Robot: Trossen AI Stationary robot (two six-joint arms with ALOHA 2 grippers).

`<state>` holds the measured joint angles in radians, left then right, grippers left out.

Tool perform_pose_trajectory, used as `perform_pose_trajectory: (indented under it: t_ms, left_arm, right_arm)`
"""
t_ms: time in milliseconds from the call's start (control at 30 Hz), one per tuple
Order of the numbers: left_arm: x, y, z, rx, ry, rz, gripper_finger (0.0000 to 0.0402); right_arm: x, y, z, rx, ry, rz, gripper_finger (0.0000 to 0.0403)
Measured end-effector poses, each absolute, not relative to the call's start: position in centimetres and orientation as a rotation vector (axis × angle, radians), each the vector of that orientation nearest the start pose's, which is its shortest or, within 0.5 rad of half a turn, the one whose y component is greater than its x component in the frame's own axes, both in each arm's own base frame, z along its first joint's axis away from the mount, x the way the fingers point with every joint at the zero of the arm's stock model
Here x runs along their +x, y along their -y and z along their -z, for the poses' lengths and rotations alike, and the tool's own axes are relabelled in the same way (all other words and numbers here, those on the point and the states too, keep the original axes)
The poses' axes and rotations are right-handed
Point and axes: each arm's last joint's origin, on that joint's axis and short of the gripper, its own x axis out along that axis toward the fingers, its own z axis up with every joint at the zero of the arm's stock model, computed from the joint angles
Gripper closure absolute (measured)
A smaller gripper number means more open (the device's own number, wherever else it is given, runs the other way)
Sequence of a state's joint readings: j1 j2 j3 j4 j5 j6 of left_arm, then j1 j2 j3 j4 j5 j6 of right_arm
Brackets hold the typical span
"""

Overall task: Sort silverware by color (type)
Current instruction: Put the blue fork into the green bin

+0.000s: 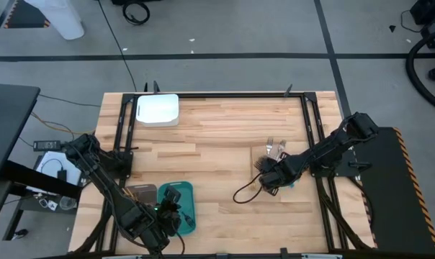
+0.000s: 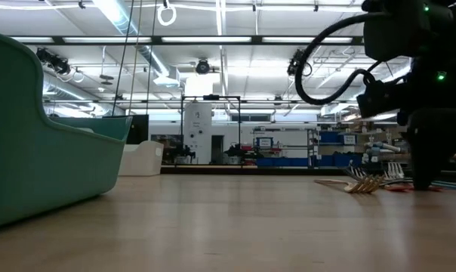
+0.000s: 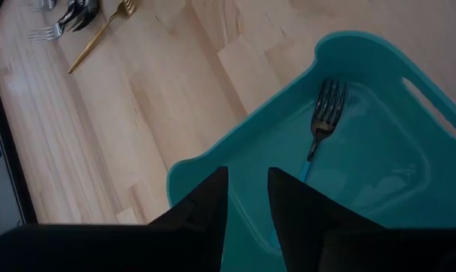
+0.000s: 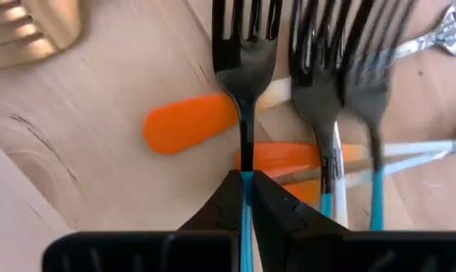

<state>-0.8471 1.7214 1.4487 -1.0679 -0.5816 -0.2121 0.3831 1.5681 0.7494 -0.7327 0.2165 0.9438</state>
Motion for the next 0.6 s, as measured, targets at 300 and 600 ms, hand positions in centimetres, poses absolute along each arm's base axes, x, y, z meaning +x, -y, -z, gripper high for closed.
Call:
perform_pose_trajectory:
  t_ms: [300,600]
  left_arm:
    - [23.4,23.9,-26.7,0.673,-1.007,0.113,0.0298]
    - [24.7,23.0,-26.8,0.594,-0.999,0.057,0.0293]
  right_arm:
    - [23.7,-8.6,-15.3,0.281,-1.289,0.479,0.0377]
    - [26.3,-9.5,-16.4,0.191,-1.075,0.281,0.0377]
